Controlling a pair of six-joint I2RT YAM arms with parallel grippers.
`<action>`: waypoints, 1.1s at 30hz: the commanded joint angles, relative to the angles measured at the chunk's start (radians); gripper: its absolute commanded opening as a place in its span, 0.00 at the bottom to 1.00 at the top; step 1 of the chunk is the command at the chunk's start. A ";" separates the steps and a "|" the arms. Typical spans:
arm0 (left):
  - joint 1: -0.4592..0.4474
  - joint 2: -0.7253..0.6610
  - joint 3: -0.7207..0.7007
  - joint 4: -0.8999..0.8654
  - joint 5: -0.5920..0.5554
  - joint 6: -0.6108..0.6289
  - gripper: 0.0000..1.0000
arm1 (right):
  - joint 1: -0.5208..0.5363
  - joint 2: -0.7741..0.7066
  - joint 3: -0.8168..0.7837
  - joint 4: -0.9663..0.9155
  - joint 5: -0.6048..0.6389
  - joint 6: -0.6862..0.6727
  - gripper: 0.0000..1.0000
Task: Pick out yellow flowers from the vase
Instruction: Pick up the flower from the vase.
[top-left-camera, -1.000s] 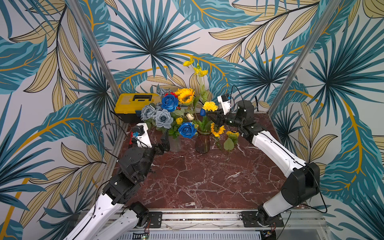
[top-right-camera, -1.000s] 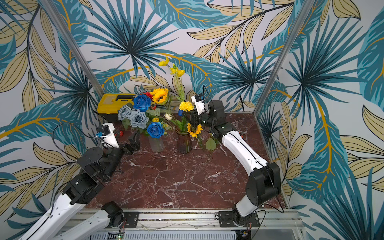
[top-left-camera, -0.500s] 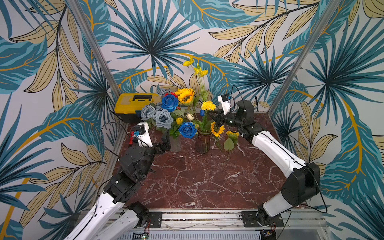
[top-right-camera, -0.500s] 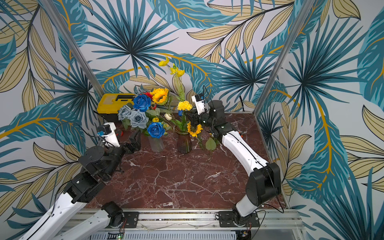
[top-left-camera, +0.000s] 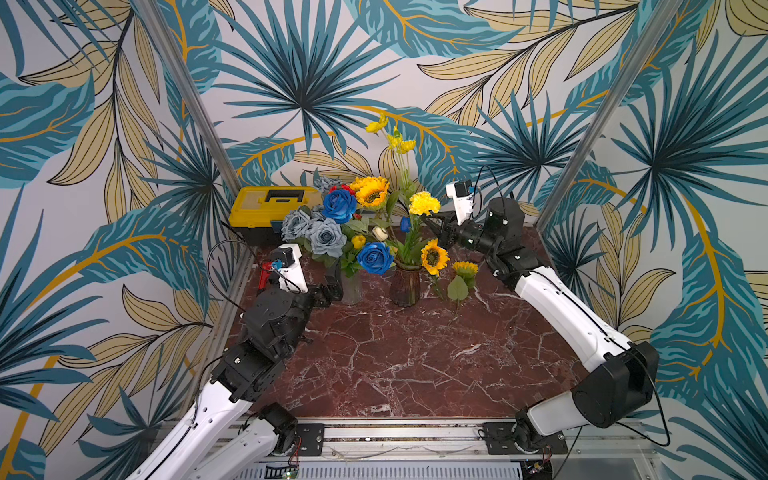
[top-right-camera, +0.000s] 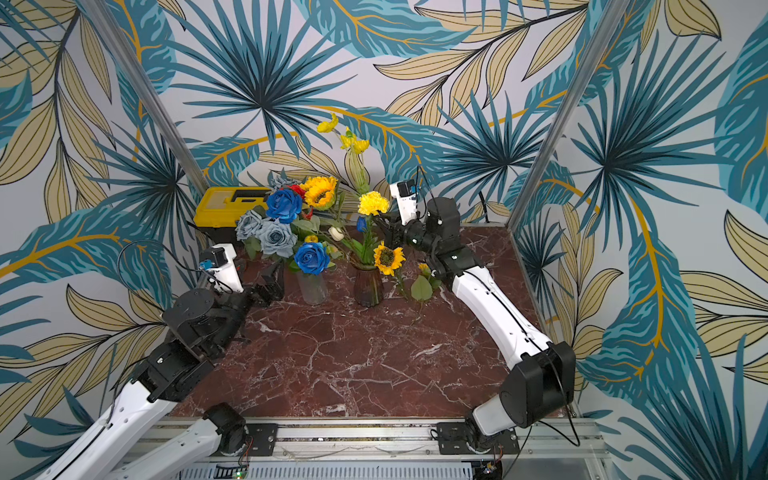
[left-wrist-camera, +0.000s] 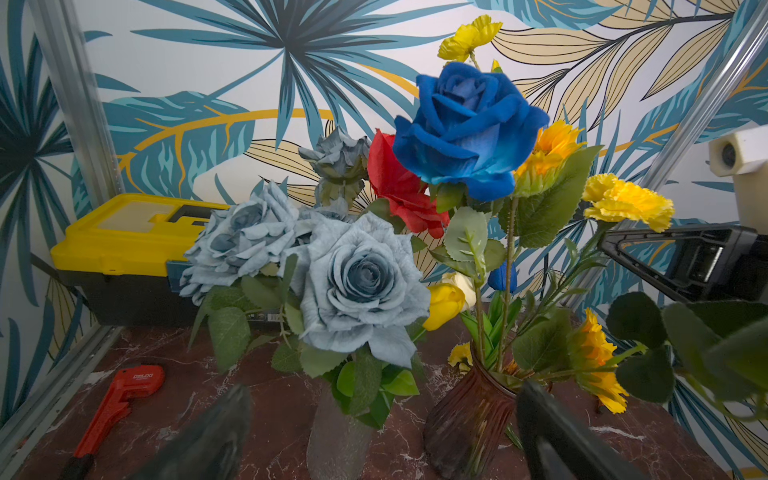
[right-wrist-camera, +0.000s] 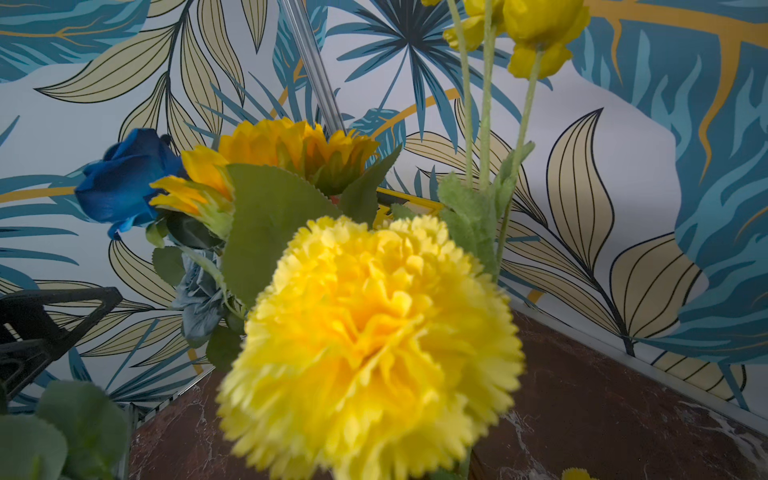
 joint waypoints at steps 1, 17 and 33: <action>0.007 -0.002 0.008 0.012 0.015 -0.010 0.99 | 0.006 -0.052 0.011 0.052 0.009 0.014 0.00; 0.015 -0.008 -0.006 0.012 0.020 -0.016 0.99 | 0.006 -0.224 0.106 0.009 0.080 0.000 0.00; 0.017 -0.004 -0.016 0.012 0.028 -0.027 0.99 | 0.003 -0.413 0.116 -0.240 0.548 -0.093 0.00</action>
